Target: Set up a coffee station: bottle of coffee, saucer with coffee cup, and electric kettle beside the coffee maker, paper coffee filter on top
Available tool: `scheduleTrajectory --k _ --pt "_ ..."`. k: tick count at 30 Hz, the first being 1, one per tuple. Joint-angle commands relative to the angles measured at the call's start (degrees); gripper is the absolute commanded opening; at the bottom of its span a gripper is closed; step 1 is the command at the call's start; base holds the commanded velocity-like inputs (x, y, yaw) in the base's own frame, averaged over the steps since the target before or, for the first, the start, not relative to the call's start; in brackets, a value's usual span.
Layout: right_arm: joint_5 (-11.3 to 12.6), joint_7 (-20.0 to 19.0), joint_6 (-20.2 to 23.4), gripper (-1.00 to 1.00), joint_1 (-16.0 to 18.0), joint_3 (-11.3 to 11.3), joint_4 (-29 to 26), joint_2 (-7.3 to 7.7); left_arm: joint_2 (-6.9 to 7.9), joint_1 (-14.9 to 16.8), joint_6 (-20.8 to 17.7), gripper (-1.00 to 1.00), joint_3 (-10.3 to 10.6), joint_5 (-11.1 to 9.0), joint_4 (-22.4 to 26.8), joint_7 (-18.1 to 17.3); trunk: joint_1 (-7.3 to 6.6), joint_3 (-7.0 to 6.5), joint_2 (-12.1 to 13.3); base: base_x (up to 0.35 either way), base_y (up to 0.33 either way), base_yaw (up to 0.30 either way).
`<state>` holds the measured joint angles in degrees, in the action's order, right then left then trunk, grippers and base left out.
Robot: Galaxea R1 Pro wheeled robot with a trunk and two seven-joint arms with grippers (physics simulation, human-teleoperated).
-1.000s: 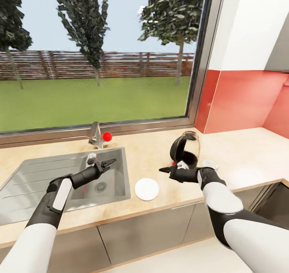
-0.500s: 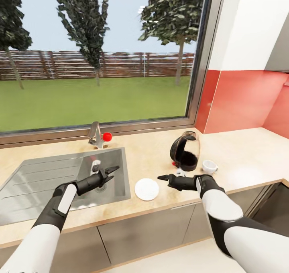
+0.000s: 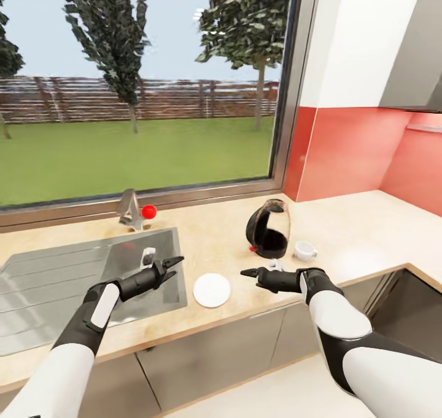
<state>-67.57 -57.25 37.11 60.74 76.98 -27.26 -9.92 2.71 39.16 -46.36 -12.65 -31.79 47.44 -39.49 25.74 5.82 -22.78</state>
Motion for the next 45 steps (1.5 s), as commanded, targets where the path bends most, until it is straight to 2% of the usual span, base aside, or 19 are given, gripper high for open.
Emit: scheduleTrajectory --k 1,14,18,19,22,27,32,45 --pt "-0.37 -0.31 0.33 1.00 0.10 0.45 -0.10 -0.08 0.01 0.04 -0.34 1.00 -0.10 -0.03 0.02 -0.15 0.04 0.14 -0.14 0.000 0.000 -0.263" --pt "-0.37 -0.40 0.33 1.00 -0.23 0.34 0.52 -0.08 0.10 -0.06 -0.45 1.00 0.04 -0.03 0.02 -0.15 0.04 0.14 -0.14 0.000 0.000 -0.227" --pt "-0.37 -0.40 0.33 1.00 -0.39 0.29 2.39 -0.08 0.10 -0.11 -0.41 1.00 0.03 -0.03 0.00 -0.15 0.04 0.14 -0.14 0.000 0.000 -0.033" --pt "-0.39 -0.39 0.33 1.00 -0.53 0.28 5.21 -0.08 0.12 -0.17 -0.37 1.00 0.05 -0.01 -0.05 -0.10 0.04 0.14 -0.14 0.000 0.000 -0.006" --pt "-0.37 -0.29 0.31 1.00 -0.77 0.27 8.23 -0.08 0.30 -0.27 -0.32 1.00 0.11 0.04 -0.07 -0.07 0.04 0.14 -0.14 0.000 0.000 -0.003" --pt "-0.32 -0.22 0.25 1.00 -1.04 0.26 9.91 -0.08 0.66 -0.38 -0.27 1.00 0.16 0.19 -0.06 -0.07 0.04 0.14 -0.14 0.000 0.000 0.000" --pt "-0.13 -0.14 0.16 1.00 -1.15 0.34 14.36 -0.08 0.77 -0.40 -0.28 1.00 0.12 0.41 0.00 -0.07 0.04 0.14 -0.14 0.000 0.000 0.000" --pt "0.16 -0.23 0.15 1.00 -1.15 0.39 15.06 -0.08 0.88 -0.45 -0.19 1.00 0.17 0.56 -0.07 0.02 0.04 0.14 -0.14 0.144 0.000 0.000"
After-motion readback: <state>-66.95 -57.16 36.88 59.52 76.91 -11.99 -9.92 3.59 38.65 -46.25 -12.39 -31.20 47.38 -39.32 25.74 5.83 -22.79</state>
